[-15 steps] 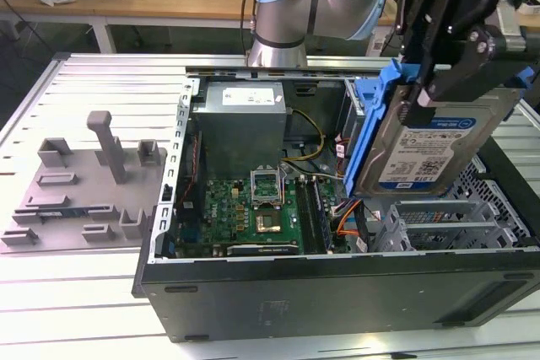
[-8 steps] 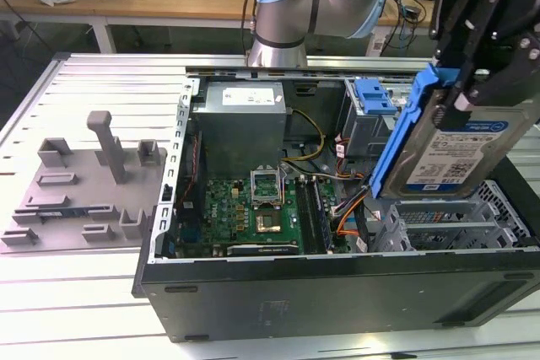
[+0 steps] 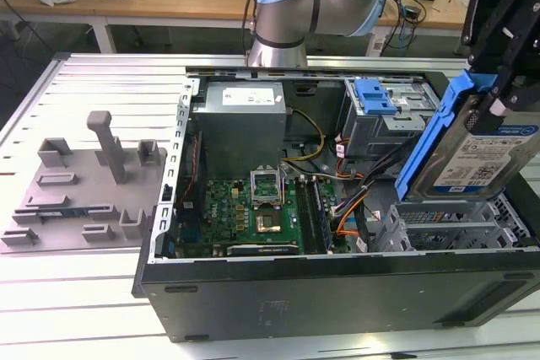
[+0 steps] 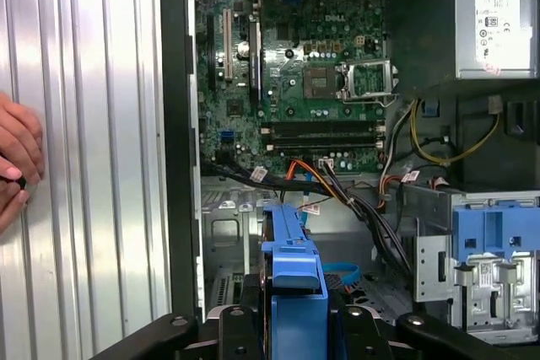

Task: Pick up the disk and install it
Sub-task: 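Insert the disk into the insertion slot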

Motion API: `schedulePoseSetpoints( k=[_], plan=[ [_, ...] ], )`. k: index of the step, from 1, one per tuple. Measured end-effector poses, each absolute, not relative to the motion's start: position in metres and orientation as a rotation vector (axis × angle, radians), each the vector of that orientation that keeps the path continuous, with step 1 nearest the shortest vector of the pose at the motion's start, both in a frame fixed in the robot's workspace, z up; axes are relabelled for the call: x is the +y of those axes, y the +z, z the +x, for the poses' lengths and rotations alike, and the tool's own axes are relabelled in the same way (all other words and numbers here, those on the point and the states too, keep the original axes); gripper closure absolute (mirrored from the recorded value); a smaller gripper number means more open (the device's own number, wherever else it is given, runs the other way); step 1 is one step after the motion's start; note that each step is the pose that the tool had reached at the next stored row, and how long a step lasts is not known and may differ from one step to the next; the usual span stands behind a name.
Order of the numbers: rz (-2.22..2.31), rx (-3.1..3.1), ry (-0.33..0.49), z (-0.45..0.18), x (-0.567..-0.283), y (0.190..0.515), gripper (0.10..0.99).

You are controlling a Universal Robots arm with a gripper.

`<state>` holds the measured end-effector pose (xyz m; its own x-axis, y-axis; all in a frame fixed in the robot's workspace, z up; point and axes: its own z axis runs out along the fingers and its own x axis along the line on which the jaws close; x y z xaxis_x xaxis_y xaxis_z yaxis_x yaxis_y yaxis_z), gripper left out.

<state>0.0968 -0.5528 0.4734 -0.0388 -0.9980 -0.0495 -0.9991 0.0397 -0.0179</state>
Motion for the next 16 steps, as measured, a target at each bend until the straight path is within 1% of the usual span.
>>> schedulePoseSetpoints(
  k=[16],
  plan=[
    [-2.154, 2.22, 0.034, 0.1036, -0.5542, 0.4631, 0.718]
  ],
)
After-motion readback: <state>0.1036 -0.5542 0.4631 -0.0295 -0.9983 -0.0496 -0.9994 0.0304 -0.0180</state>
